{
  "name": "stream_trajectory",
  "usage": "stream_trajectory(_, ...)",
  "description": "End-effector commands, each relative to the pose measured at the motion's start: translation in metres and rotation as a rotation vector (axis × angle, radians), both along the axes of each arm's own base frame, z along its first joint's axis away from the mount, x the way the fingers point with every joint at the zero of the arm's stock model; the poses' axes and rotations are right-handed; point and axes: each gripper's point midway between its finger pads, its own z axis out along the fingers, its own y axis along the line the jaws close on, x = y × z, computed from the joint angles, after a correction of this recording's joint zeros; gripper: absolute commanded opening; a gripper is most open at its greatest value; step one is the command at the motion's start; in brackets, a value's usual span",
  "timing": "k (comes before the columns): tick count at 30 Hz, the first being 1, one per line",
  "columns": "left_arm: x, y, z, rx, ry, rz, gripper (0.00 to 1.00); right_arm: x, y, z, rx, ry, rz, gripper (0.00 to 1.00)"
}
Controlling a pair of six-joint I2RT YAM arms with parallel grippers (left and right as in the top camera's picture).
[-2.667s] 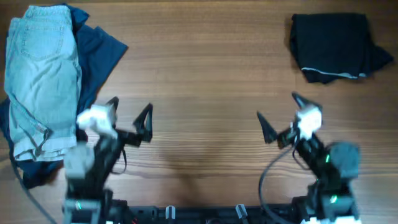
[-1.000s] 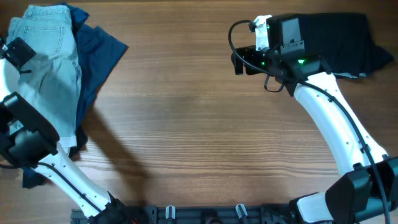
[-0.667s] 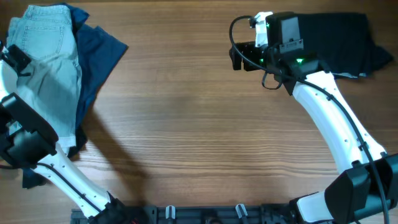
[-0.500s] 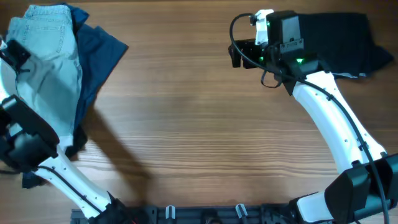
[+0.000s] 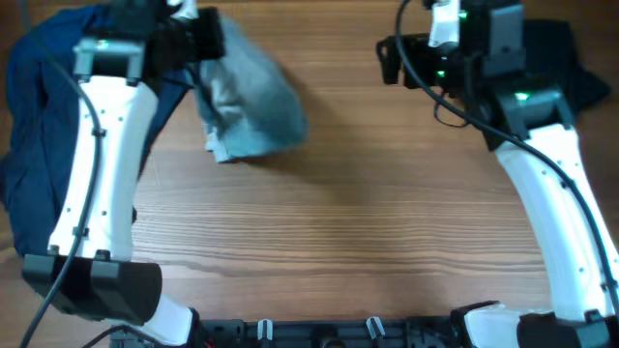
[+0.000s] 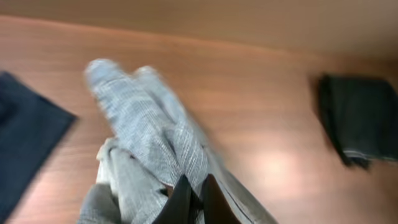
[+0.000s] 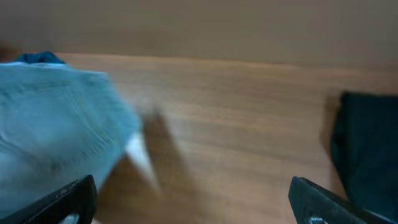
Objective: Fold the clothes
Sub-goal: 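Drag the denim shorts with the left gripper to the table center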
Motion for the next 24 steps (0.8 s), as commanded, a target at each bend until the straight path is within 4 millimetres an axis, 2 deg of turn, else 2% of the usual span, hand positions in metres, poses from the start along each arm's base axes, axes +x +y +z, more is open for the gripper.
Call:
stream_trajectory(1,-0.017,-0.041,0.011,-0.001,-0.019,-0.114,0.04,-0.008,-0.003,-0.015,0.006,0.078,0.014,1.0)
stream_trajectory(3,-0.03,-0.065,0.007,0.027,-0.01,-0.2,0.04,-0.013,0.001,-0.018,0.022,0.101,0.037,1.0)
stream_trajectory(4,-0.036,-0.071,0.004,0.041,0.003,-0.228,0.04,-0.015,0.004,-0.018,0.033,0.11,0.051,1.0)
stream_trajectory(5,-0.04,-0.073,0.001,0.045,0.017,-0.236,0.08,-0.016,0.005,-0.019,0.04,0.113,0.058,1.0)
stream_trajectory(6,-0.042,-0.075,0.0,0.046,0.026,-0.24,0.21,-0.016,0.006,-0.018,0.044,0.114,0.059,1.0)
stream_trajectory(7,-0.044,-0.075,-0.002,0.048,0.035,-0.242,0.5,-0.016,0.006,-0.018,0.049,0.116,0.054,1.0)
stream_trajectory(9,-0.046,-0.078,0.0,0.031,0.037,-0.256,0.61,-0.016,0.007,-0.018,0.076,0.125,0.035,1.0)
stream_trajectory(11,-0.052,-0.089,0.009,-0.027,0.025,-0.306,0.62,-0.015,0.011,-0.015,0.103,0.119,0.05,1.0)
stream_trajectory(13,-0.056,-0.088,0.016,-0.032,0.008,-0.312,0.63,-0.016,0.018,-0.012,0.128,0.116,0.079,1.0)
stream_trajectory(14,-0.052,-0.078,0.02,-0.013,-0.012,-0.283,0.64,-0.016,0.022,-0.013,0.142,0.121,0.098,1.0)
stream_trajectory(16,-0.037,-0.043,0.018,0.01,-0.003,-0.148,0.63,-0.014,0.041,-0.025,0.153,0.148,0.173,1.0)
stream_trajectory(17,-0.029,-0.025,0.011,-0.01,0.029,-0.077,0.63,-0.01,0.046,-0.036,0.146,0.169,0.185,1.0)
stream_trajectory(18,-0.017,-0.002,-0.005,-0.041,0.086,0.02,0.61,-0.006,0.05,-0.044,0.144,0.183,0.189,1.0)
stream_trajectory(19,-0.012,0.005,-0.015,-0.053,0.117,0.048,0.61,-0.004,0.05,-0.046,0.145,0.184,0.187,1.0)
stream_trajectory(22,0.006,0.014,-0.074,-0.1,0.276,0.072,0.6,0.001,0.045,-0.043,0.132,0.164,0.164,1.0)
stream_trajectory(24,0.021,0.009,-0.12,-0.118,0.362,0.072,0.62,-0.001,0.042,-0.047,0.128,0.184,0.158,1.0)
